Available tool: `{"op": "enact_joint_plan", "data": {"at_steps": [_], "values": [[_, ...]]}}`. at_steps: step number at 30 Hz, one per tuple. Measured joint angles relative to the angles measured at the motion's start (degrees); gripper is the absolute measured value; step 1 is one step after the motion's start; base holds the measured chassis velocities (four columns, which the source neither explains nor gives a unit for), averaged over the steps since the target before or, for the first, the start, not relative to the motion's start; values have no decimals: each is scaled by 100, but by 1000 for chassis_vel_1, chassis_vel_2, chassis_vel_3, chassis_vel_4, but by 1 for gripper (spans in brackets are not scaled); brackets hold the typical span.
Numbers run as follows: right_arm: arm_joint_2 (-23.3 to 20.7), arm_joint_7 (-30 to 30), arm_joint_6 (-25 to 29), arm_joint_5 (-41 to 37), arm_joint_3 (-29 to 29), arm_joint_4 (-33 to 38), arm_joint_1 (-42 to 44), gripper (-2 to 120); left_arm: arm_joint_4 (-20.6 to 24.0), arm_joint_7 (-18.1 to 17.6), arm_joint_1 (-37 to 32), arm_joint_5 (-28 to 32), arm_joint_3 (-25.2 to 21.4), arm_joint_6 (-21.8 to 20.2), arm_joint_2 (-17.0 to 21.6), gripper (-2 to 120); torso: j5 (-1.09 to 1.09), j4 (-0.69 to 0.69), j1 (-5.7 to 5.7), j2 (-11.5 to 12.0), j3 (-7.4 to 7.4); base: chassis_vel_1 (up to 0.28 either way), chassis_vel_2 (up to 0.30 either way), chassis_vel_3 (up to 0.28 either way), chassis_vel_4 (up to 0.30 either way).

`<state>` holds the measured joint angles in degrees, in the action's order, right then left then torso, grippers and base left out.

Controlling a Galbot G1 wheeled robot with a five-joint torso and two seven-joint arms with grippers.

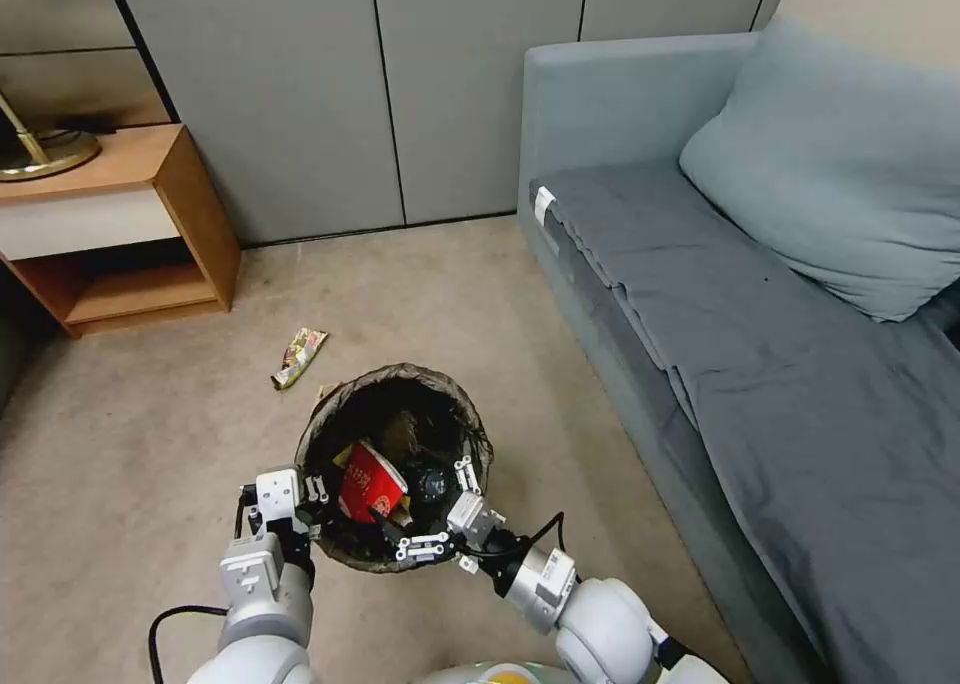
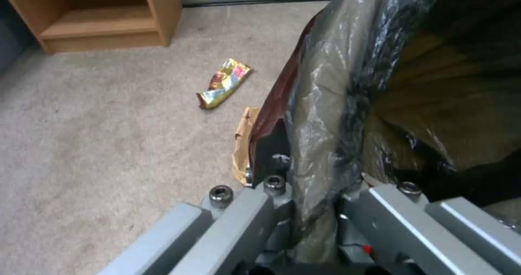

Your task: Pick up the trash bin, then pick up the garbage from the floor and place it into the trash bin.

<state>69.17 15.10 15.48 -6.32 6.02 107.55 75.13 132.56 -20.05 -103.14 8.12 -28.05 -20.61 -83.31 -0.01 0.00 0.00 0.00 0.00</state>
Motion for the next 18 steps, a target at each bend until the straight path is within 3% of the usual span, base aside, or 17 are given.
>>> {"op": "enact_joint_plan", "data": {"at_steps": [4,7,9,11,18], "values": [[48,-329,-3,-1,-238,715,198,100,-103,10,-2,-36,-92,50,26,0,1,0,0,0,0,0,0,0,0],[263,-1036,-89,221,-626,1459,564,100,-195,26,18,-43,-210,115,43,0,2,0,0,0,0,0,0,0,0],[293,-1122,-90,265,-684,1510,615,100,-204,27,20,-39,-226,121,46,0,1,1,0,0,0,0,0,0,0],[470,-1664,-63,405,-1038,1719,1022,100,-241,34,24,0,-312,151,60,0,1,1,1,0,0,0,0,0,0],[604,-1896,209,511,-1388,1737,1641,100,-266,42,36,105,-456,202,98,0,1,1,1,0,0,0,0,0,0]]}}
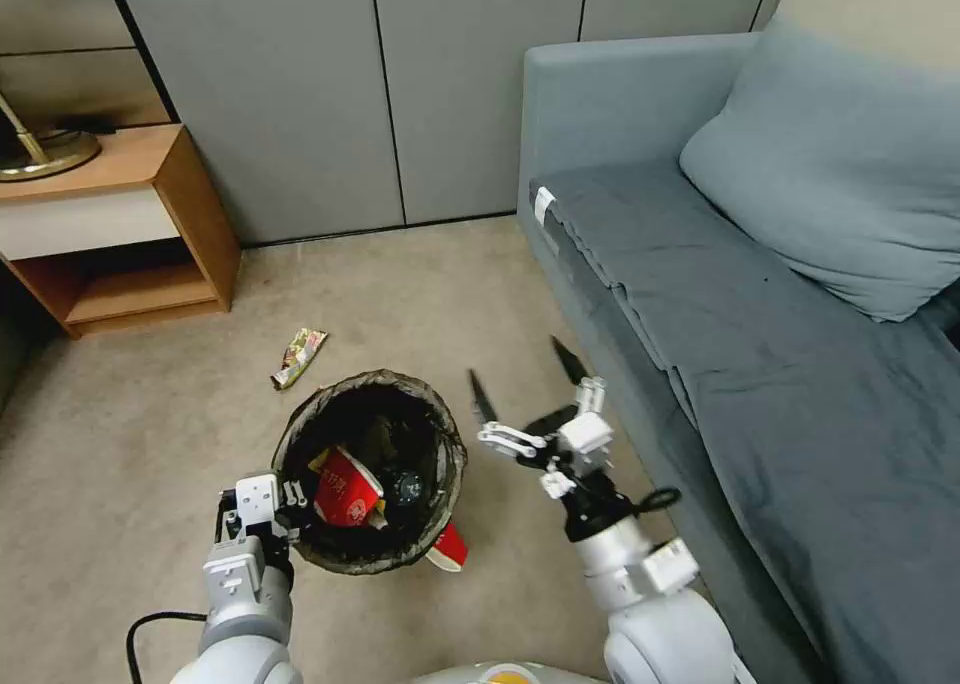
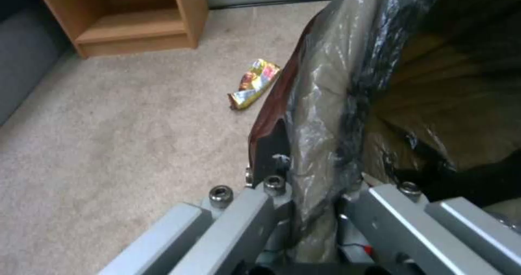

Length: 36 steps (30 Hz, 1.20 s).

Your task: Pick up the trash bin, then pick up the garbage from the floor and place it into the trash bin.

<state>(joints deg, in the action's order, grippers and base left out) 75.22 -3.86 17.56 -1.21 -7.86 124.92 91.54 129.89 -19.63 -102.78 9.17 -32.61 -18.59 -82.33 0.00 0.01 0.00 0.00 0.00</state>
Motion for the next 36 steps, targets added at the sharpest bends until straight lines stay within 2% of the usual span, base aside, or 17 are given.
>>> {"op": "enact_joint_plan", "data": {"at_steps": [14,24,26,27,29,30,32,36], "values": [[115,40,234,227,-91,-428,199,100,51,20,-110,233,-165,94,22,0,0,-1,0,0,0,0,0,0,0],[-40,288,-49,90,-145,-672,-44,100,262,21,-172,326,-213,113,2,0,-1,0,0,0,0,0,0,0,0],[-343,603,-339,-66,-85,-848,-240,100,305,21,-179,338,-246,109,3,0,-1,-1,0,0,0,0,0,0,0],[-343,603,-339,-66,-85,-848,-240,100,305,21,-179,338,-246,109,3,0,-1,-1,0,0,0,0,0,0,0],[-846,966,-677,-250,53,-1176,-523,100,354,16,-170,340,-254,91,1,0,-2,-1,0,0,0,0,0,0,0],[-846,966,-677,-250,53,-1176,-523,100,354,16,-170,340,-254,91,1,0,-2,-1,0,0,0,0,0,0,0],[-1351,1312,-907,-402,262,-1715,-930,100,410,4,-121,392,-278,35,-22,0,-1,-1,0,0,0,0,0,0,0],[-1614,1475,-1046,-512,527,-2169,-1296,100,455,-41,-14,448,-336,-37,-51,0,0,-1,0,0,0,0,0,0,0]]}}
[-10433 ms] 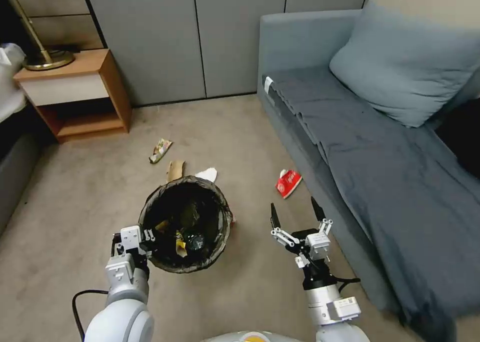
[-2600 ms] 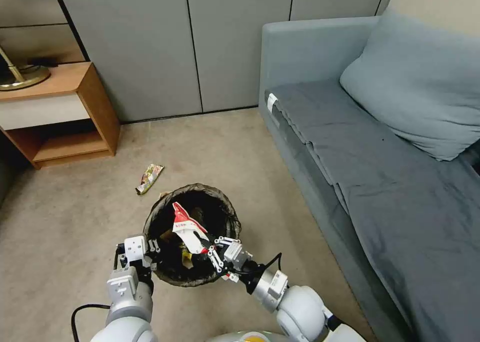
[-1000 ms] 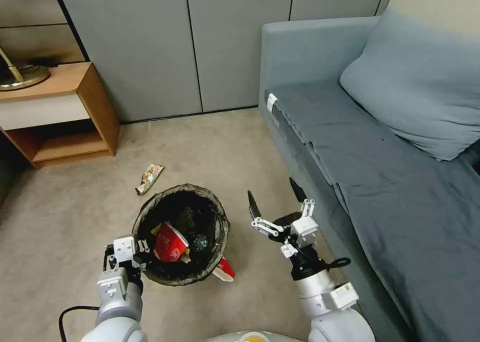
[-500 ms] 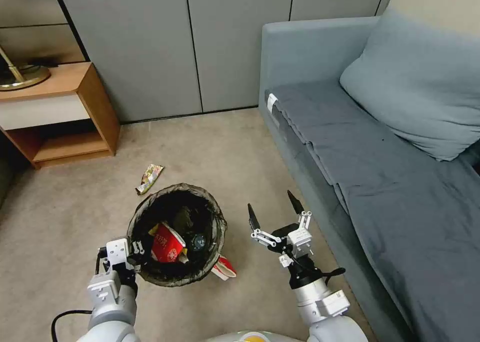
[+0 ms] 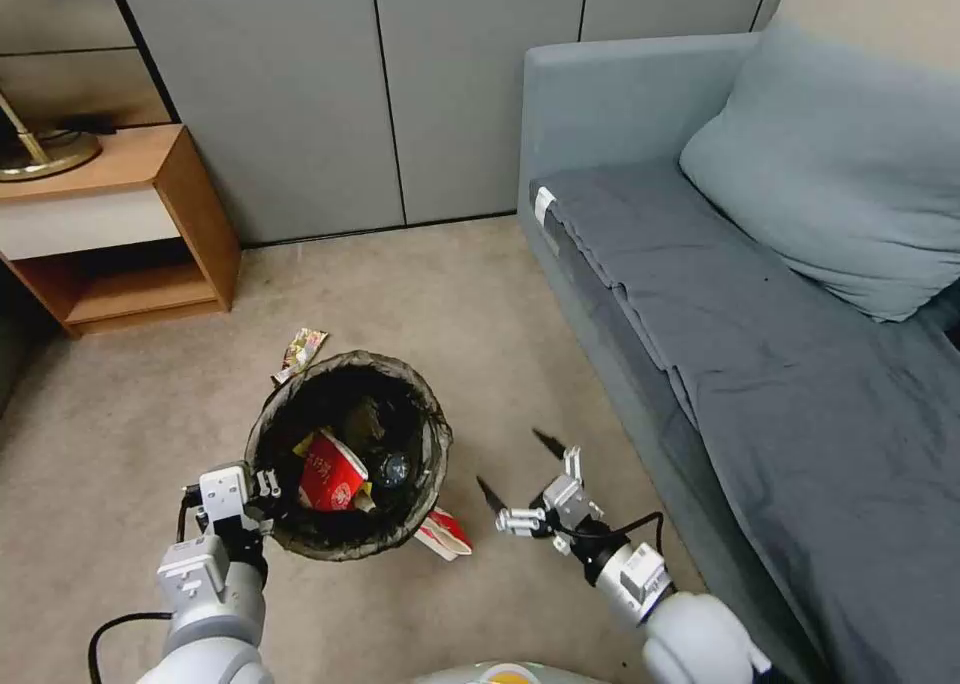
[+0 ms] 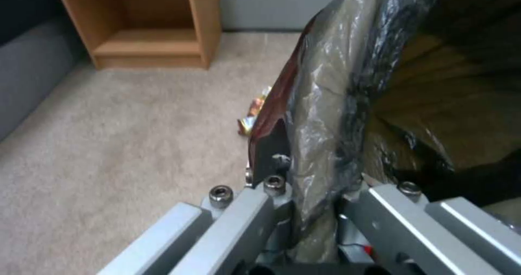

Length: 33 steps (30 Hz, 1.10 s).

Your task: Pick up the trash bin, then pick up the garbage from the floor and place it into the trash bin.

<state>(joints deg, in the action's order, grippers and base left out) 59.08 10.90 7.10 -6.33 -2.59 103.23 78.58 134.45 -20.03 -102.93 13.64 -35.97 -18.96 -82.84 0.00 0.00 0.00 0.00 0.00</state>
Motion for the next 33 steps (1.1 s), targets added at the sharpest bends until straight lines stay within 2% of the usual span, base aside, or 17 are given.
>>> {"op": "enact_joint_plan", "data": {"at_steps": [2,3,7,9,11,16,20,26,33], "values": [[-143,139,-211,-149,429,-441,-409,100,22,-39,87,13,14,-66,-17,0,-2,1,0,0,0,0,0,0,0],[-143,139,-211,-149,429,-441,-409,100,22,-39,87,13,14,-66,-17,0,-2,1,0,0,0,0,0,0,0],[-275,421,-773,-537,1530,-1174,-1451,100,22,-99,339,-9,108,-218,-115,0,-1,-1,0,0,0,0,0,0,0],[-282,436,-798,-559,1625,-1239,-1542,100,19,-102,358,-11,110,-226,-122,0,0,0,0,0,0,0,0,0,0],[-276,506,-840,-606,2090,-1632,-1967,100,-18,-117,428,-18,112,-253,-148,0,0,0,0,0,0,0,0,0,0],[-69,546,-789,-623,2480,-2086,-2336,100,-54,-118,455,-27,112,-264,-180,0,1,1,0,0,0,0,0,0,0],[342,570,-750,-653,2778,-2433,-2636,100,-98,-122,502,-49,122,-293,-203,0,1,0,0,0,0,0,0,0,0],[572,574,-767,-737,3132,-2538,-2872,100,-155,-124,513,-64,124,-308,-205,0,2,0,0,0,0,0,0,0,0],[846,586,-740,-743,3215,-2676,-2984,100,-189,-124,540,-63,128,-320,-199,0,1,0,0,0,0,0,0,0,0]]}}
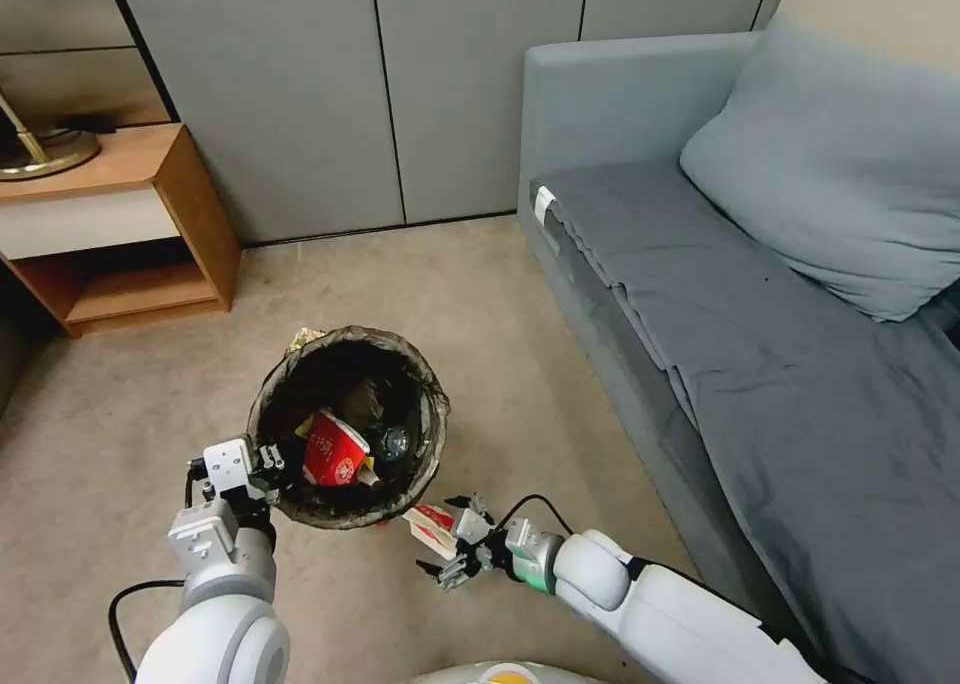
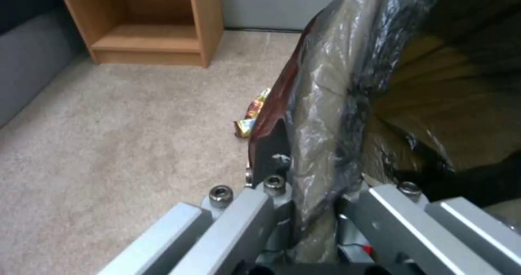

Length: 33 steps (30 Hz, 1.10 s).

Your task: Pick up the trash bin, then pick up the garbage from the floor and place it into the trash bin.

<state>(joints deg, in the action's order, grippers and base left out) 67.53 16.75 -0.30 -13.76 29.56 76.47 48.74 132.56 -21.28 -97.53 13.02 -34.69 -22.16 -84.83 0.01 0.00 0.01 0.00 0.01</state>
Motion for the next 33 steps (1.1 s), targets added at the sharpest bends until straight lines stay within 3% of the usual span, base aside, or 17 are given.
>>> {"op": "enact_joint_plan", "data": {"at_steps": [10,27,33], "values": [[525,40,122,219,-199,-403,6,100,-11,0,-4,-29,55,-2,-17,0,-1,0,0,0,0,0,0,0,0],[849,104,454,444,-537,-1477,186,93,51,0,-101,-52,49,17,-33,0,-1,0,-1,0,-1,0,0,0,0],[929,139,573,511,-621,-1689,200,72,68,0,-105,-52,41,20,-30,0,-1,0,-1,0,-1,0,0,0,0]]}}
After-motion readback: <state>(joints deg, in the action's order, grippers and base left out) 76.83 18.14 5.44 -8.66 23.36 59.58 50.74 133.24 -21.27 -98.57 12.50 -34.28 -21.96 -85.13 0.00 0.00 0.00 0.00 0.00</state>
